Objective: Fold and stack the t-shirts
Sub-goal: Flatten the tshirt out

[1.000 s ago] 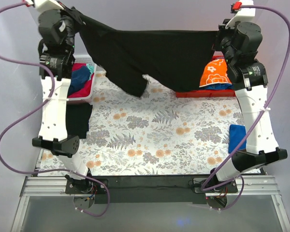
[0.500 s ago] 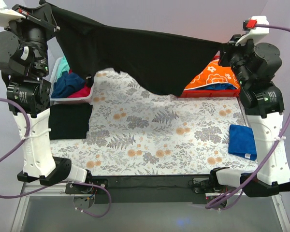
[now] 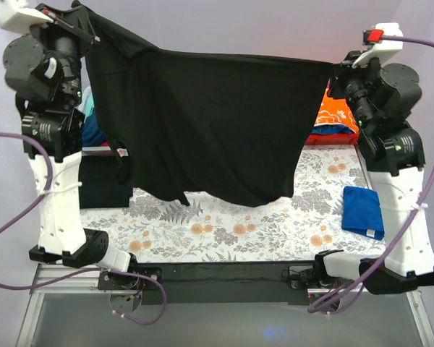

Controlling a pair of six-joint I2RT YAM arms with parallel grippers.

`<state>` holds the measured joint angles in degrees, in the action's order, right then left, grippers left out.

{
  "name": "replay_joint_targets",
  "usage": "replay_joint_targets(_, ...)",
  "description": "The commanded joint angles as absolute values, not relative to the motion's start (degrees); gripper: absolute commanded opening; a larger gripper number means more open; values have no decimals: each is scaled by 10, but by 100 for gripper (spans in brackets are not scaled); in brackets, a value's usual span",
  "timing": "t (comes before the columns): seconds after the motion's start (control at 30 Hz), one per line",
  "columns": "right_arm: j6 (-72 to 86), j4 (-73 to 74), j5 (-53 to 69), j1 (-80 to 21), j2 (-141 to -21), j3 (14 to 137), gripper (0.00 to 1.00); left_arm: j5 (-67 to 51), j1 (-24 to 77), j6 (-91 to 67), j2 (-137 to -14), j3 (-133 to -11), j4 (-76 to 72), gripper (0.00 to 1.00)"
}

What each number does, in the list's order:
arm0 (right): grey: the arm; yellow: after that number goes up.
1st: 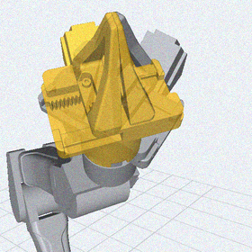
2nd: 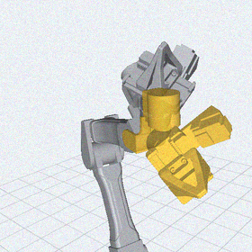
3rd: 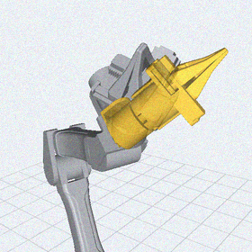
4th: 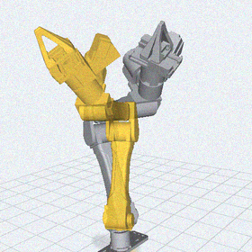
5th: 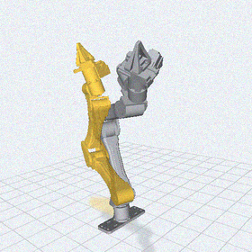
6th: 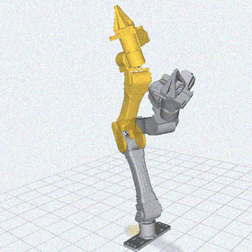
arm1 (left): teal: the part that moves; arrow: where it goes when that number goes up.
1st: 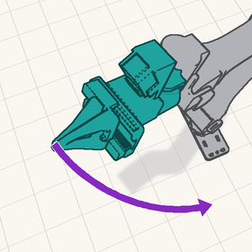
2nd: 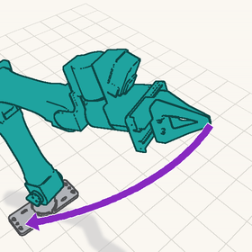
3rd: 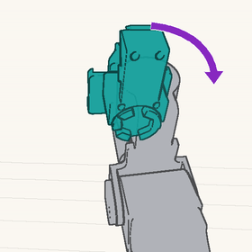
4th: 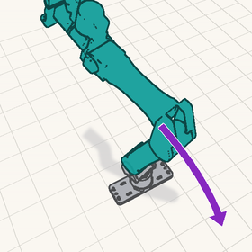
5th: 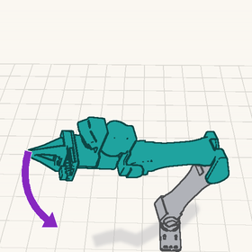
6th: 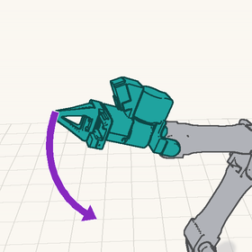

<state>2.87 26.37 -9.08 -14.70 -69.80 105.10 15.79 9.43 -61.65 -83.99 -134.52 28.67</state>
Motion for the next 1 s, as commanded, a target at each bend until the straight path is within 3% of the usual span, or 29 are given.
replay_joint_targets(0.0,21,241,-108,-143,-729,1062,1,156,90,-620,-873,-1337,276,0)
replay_joint_targets(0.4,19,245,-77,-143,-694,1085,1,161,90,-613,-812,-1317,280,0)
replay_joint_targets(0.73,24,285,-50,-143,-566,977,1,153,91,-632,-683,-1216,285,0)
replay_joint_targets(0.97,28,340,-40,-144,-511,990,1,132,90,-635,-621,-1207,288,0)
